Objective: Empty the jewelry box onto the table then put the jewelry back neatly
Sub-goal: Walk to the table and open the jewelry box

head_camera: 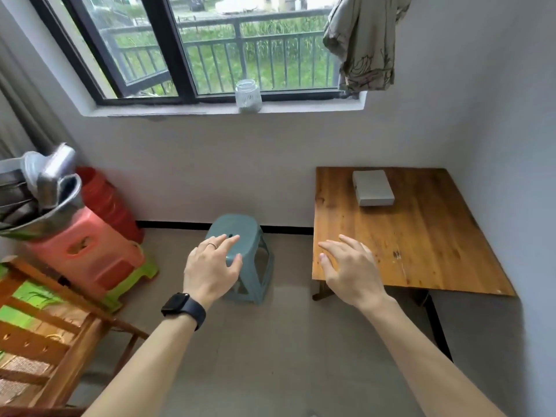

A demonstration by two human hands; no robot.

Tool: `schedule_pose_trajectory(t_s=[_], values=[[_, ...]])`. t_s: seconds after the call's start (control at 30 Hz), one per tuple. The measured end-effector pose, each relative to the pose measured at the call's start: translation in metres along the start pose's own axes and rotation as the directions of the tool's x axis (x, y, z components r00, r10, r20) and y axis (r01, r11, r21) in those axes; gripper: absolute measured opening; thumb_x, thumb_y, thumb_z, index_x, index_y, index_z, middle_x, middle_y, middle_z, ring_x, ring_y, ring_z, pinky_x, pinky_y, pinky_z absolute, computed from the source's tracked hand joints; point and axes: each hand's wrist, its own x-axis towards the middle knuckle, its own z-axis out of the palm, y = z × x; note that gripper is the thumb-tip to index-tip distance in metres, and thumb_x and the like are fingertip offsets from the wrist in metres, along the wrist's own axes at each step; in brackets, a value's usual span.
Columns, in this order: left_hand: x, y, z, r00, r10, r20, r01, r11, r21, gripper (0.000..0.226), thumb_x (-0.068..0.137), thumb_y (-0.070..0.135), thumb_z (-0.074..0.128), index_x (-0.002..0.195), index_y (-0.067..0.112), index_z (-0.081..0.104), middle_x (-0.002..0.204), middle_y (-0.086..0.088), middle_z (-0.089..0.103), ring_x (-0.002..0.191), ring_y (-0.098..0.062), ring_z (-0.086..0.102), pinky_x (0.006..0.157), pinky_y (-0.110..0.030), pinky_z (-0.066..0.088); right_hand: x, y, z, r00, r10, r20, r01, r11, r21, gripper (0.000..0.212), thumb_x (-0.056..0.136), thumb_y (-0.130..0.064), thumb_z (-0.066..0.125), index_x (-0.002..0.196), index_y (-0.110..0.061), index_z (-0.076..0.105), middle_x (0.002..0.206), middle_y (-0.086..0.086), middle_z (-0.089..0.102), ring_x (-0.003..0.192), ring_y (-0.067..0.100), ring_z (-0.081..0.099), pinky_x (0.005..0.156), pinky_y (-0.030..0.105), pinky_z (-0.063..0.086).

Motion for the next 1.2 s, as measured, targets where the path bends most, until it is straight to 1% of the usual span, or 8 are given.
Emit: schedule_pose_trajectory(t_s=[0.3,0.5,0.63,0.73,0.87,0.97,1.1,1.2], values=[[0.171,0.004,0.05,0.993,0.073,0.096,-0.073,0.997,0.0,0.049,0.095,0.041,0.057,0.143,0.032,0.053,0.145,-0.001,0.054,0.14,-0.02,0.041,0.115,-0.037,0.031,0.149,0.03,0.035,0.996,0.08,0.031,-0.08,0.997,-0.017,0.038,0.101,-0.039,0.045,0.133,-0.03,0.062,0.137,-0.01,0.061,0.142,0.014,0.037,0.118,0.044,0.027],[0.313,0.015,0.09,0.953,0.256,0.16,-0.255,0.967,-0.029,0.048,0.094,0.036,0.06,0.141,0.03,0.055,0.143,-0.002,0.056,0.139,-0.022,0.042,0.113,-0.037,0.032,0.236,0.058,0.066,0.973,0.232,-0.003,-0.232,0.972,-0.033,0.037,0.101,-0.039,0.044,0.133,-0.031,0.061,0.137,-0.011,0.061,0.141,0.012,0.038,0.119,0.043,0.026],[0.406,0.04,0.117,0.866,0.445,0.227,-0.449,0.893,-0.039,0.048,0.095,0.036,0.057,0.142,0.031,0.053,0.145,0.002,0.054,0.14,-0.021,0.041,0.114,-0.035,0.03,0.281,0.076,0.076,0.918,0.39,-0.077,-0.393,0.919,-0.025,0.036,0.101,-0.04,0.044,0.132,-0.032,0.061,0.136,-0.012,0.061,0.14,0.011,0.039,0.118,0.041,0.027],[0.46,0.067,0.141,0.799,0.529,0.284,-0.536,0.842,-0.059,0.047,0.097,0.037,0.053,0.144,0.032,0.05,0.146,0.005,0.052,0.14,-0.02,0.039,0.114,-0.033,0.029,0.306,0.09,0.081,0.86,0.502,-0.093,-0.505,0.863,-0.008,0.037,0.102,-0.04,0.044,0.133,-0.032,0.061,0.137,-0.012,0.06,0.14,0.011,0.039,0.118,0.04,0.028],[0.499,0.102,0.179,0.668,0.644,0.373,-0.657,0.746,-0.11,0.047,0.096,0.035,0.055,0.142,0.033,0.052,0.143,0.007,0.055,0.139,-0.021,0.042,0.113,-0.033,0.031,0.315,0.11,0.094,0.767,0.636,-0.08,-0.637,0.771,0.026,0.039,0.102,-0.041,0.041,0.136,-0.033,0.058,0.14,-0.015,0.057,0.143,0.01,0.033,0.119,0.04,0.026],[0.529,0.134,0.215,0.565,0.699,0.44,-0.729,0.672,-0.131,0.044,0.097,0.035,0.05,0.141,0.034,0.052,0.141,0.011,0.055,0.136,-0.02,0.043,0.112,-0.035,0.034,0.317,0.129,0.106,0.686,0.724,-0.074,-0.721,0.69,0.07,0.041,0.103,-0.042,0.038,0.139,-0.033,0.055,0.141,-0.016,0.055,0.144,0.008,0.03,0.119,0.038,0.027],[0.55,0.173,0.252,0.498,0.725,0.476,-0.753,0.634,-0.177,0.046,0.097,0.036,0.05,0.142,0.036,0.05,0.145,0.011,0.052,0.139,-0.019,0.04,0.115,-0.036,0.032,0.322,0.153,0.117,0.609,0.791,-0.06,-0.785,0.612,0.102,0.042,0.103,-0.044,0.036,0.14,-0.035,0.053,0.143,-0.019,0.053,0.144,0.006,0.027,0.118,0.038,0.029],[0.567,0.202,0.276,0.426,0.755,0.499,-0.793,0.577,-0.196,0.048,0.096,0.032,0.051,0.144,0.035,0.049,0.148,0.009,0.05,0.141,-0.019,0.038,0.116,-0.037,0.03,0.337,0.171,0.123,0.556,0.827,-0.077,-0.818,0.562,0.127,0.041,0.103,-0.044,0.038,0.139,-0.034,0.054,0.142,-0.017,0.055,0.144,0.008,0.03,0.118,0.037,0.029]])
